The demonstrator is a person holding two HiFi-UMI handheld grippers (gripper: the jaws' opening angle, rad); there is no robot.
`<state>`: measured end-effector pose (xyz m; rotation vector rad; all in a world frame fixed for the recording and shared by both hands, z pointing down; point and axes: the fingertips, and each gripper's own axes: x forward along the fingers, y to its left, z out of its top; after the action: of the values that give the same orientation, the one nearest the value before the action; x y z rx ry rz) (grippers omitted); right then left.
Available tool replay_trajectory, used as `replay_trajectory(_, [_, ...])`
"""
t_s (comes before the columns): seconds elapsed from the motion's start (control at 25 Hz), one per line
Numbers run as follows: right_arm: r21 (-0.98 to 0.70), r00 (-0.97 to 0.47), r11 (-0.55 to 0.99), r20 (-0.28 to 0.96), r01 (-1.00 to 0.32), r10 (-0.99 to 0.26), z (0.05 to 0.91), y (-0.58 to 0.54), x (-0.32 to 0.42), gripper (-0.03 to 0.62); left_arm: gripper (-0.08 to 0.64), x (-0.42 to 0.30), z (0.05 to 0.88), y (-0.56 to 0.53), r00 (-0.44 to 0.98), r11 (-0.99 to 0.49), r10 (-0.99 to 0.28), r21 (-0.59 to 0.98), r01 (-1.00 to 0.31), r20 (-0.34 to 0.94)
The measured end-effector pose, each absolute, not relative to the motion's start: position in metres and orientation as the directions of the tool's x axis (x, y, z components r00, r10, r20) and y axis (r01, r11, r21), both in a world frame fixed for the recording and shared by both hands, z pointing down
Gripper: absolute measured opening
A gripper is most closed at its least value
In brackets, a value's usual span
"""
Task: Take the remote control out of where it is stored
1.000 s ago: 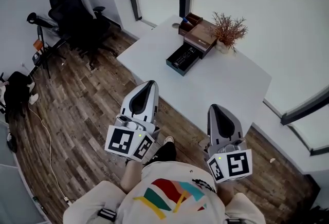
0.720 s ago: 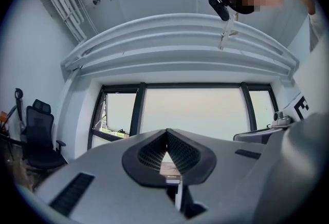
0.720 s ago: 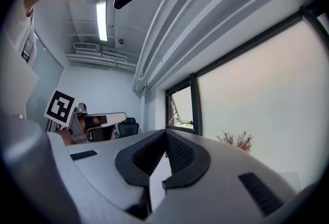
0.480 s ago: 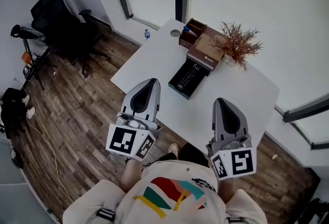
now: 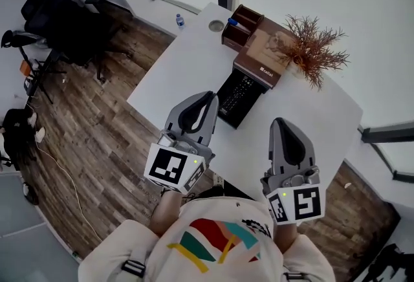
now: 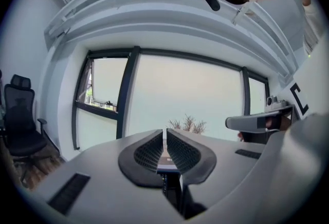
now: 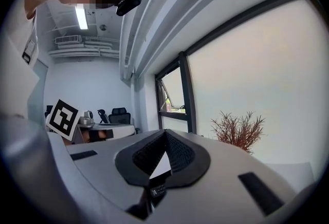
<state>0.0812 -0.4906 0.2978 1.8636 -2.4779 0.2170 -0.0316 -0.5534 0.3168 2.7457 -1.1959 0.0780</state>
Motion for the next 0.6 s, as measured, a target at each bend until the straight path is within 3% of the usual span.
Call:
replay_trajectory(0.08, [-0.102, -0.275, 0.263, 0.134, -0.960, -0.952, 0.310, -0.504, 0.085, 0.000, 0.011, -0.017, 0.338, -0.566, 0.706, -0.693, -0.690, 0.139, -0.708, 0.159])
replay_trajectory(0.24, [-0.140, -0.263, 0.238, 0.194, -0.961, -0.945, 0.340, -0.522, 0.096, 0.000, 0.306, 0.015, 0.380, -0.586, 0.747, -0.739, -0.620, 0.140, -0.659, 0.241])
replay_trajectory(0.28, [-0.151, -0.258, 0.229, 0.212, -0.962, -0.943, 0.349, -0.524, 0.100, 0.000, 0.338, 0.022, 0.392, -0.589, 0.753, -0.753, -0.600, 0.128, -0.646, 0.269])
replay_trajectory(0.6, [-0.213, -0.214, 0.151, 0.316, -0.965, -0.924, 0.401, -0.542, 0.129, 0.000, 0.337, 0.051, 0.506, -0.607, 0.675, -0.736, -0.397, 0.224, -0.639, 0.622])
